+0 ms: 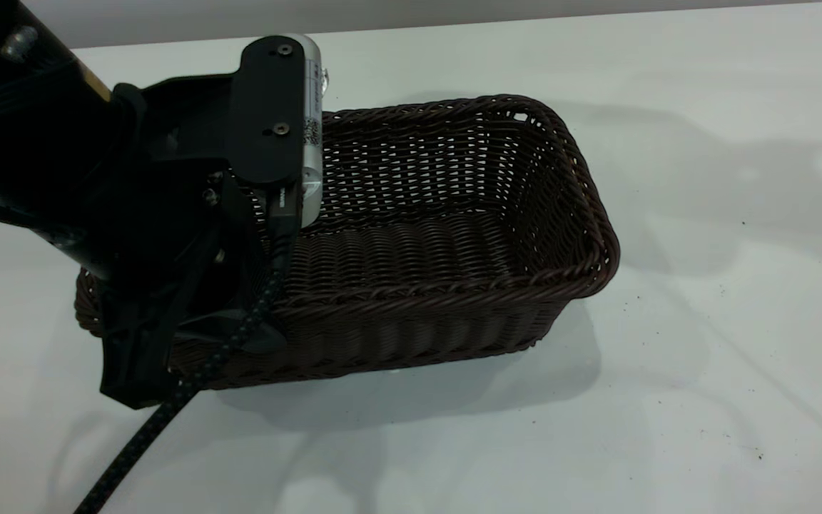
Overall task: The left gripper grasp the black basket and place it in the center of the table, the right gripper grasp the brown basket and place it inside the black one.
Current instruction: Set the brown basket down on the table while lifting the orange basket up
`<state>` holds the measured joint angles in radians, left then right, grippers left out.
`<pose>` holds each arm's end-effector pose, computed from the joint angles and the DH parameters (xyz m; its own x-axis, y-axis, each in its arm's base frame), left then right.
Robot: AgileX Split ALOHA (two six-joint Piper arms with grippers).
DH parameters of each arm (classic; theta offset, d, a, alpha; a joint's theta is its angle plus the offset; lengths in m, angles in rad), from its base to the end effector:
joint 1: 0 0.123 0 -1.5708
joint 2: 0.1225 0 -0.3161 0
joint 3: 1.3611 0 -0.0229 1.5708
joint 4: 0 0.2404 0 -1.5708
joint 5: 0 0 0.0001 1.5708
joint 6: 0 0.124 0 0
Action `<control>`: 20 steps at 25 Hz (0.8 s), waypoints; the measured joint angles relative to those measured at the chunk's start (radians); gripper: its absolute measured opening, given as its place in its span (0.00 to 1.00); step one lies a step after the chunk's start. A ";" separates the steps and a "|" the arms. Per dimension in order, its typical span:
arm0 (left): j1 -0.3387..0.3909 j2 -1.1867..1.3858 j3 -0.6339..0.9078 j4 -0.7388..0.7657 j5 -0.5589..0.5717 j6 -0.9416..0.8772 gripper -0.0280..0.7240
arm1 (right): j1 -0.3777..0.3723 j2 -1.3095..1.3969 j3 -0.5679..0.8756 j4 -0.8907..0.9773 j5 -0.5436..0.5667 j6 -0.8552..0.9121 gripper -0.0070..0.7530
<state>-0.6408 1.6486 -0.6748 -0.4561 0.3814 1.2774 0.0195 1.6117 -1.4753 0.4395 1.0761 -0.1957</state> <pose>0.2068 -0.1796 0.1456 -0.0230 0.9418 -0.3354 0.9861 0.0767 0.1475 0.3455 0.0532 0.3444 -0.8873 0.0049 -0.4611 -0.1726 0.9238 0.3418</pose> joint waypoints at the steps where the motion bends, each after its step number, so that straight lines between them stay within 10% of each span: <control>1: 0.000 0.000 0.000 -0.001 0.001 0.000 0.21 | 0.000 0.000 0.000 0.000 0.000 0.000 0.15; 5: 0.000 0.000 0.000 -0.002 0.008 -0.007 0.27 | 0.000 0.000 0.000 0.000 0.004 0.000 0.15; 13: -0.007 -0.006 0.000 -0.022 0.016 -0.091 0.79 | 0.000 0.000 0.000 0.008 -0.009 -0.001 0.15; 20: -0.086 -0.148 0.000 -0.006 0.042 -0.102 0.86 | 0.000 0.038 0.000 0.049 -0.014 -0.015 0.15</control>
<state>-0.7266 1.5004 -0.6748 -0.4618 0.4236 1.1752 0.0195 1.6498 -1.4753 0.4884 1.0621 -0.2103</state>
